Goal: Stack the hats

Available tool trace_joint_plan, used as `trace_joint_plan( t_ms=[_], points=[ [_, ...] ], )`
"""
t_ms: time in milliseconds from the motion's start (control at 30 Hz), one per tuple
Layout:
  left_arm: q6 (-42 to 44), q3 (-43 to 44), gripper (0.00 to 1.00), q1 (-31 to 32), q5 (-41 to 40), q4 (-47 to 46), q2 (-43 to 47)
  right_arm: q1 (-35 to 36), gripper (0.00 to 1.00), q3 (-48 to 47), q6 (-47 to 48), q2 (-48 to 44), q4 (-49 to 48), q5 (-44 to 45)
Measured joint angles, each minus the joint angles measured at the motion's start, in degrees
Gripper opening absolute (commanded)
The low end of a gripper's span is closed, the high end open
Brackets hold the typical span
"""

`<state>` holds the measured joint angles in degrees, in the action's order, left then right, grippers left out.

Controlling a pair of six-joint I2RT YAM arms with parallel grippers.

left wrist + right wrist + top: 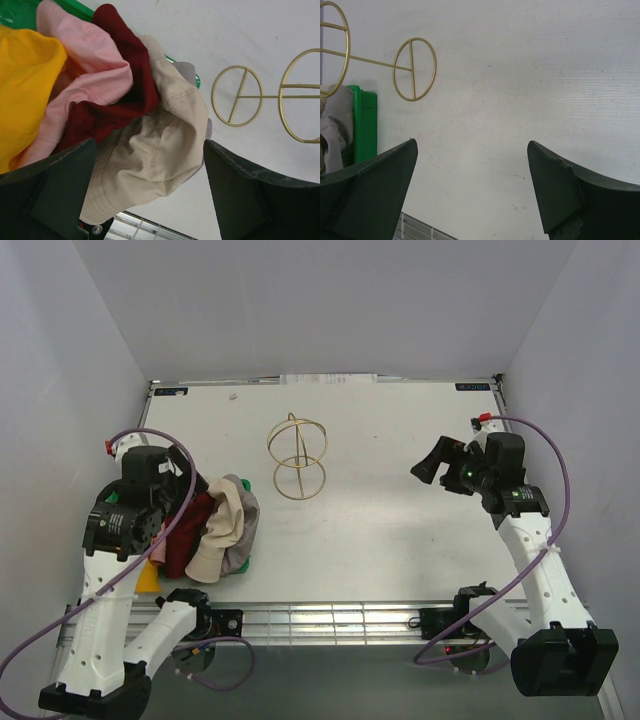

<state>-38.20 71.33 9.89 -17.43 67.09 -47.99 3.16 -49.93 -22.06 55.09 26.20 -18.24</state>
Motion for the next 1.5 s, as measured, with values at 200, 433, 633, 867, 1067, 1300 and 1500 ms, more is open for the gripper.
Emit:
trace_joint_plan(
  t_ms=[200, 433, 633, 867, 1067, 1300, 1500],
  points=[
    [-2.6, 0.0, 0.98, 0.0, -8.2, 4.7, -2.5, 0.4, 0.99, 0.3, 0.0, 1.6, -1.4, -2.8],
    [-5.8, 0.0, 0.93, 0.0, -20.1, 8.7, -4.2, 1.2, 1.0, 1.8, -0.1, 2.7, -2.8, -5.3],
    [-7.1, 0.0, 0.91, -0.2, -25.8, 9.6, -5.3, 2.6, 1.0, 2.1, -0.2, 3.0, -3.5, -6.5],
    [-4.2, -3.7, 0.88, -6.7, -24.2, 6.3, -9.5, 3.6, 1.0, 2.1, -0.2, 3.9, -3.8, -7.7],
    [-1.7, -7.1, 0.88, -14.7, -17.8, 2.8, -10.9, 4.0, 1.0, 2.1, -0.2, 3.9, -3.8, -7.9],
    [-1.0, -9.4, 0.78, -18.0, -13.3, 0.4, -11.2, 4.6, 1.0, 2.1, -0.2, 3.9, -3.8, -8.1],
    [-1.1, -11.1, 0.55, -19.1, -12.0, -0.3, -11.1, 4.8, 1.0, 2.5, -0.2, 3.9, -4.2, -8.1]
  ],
)
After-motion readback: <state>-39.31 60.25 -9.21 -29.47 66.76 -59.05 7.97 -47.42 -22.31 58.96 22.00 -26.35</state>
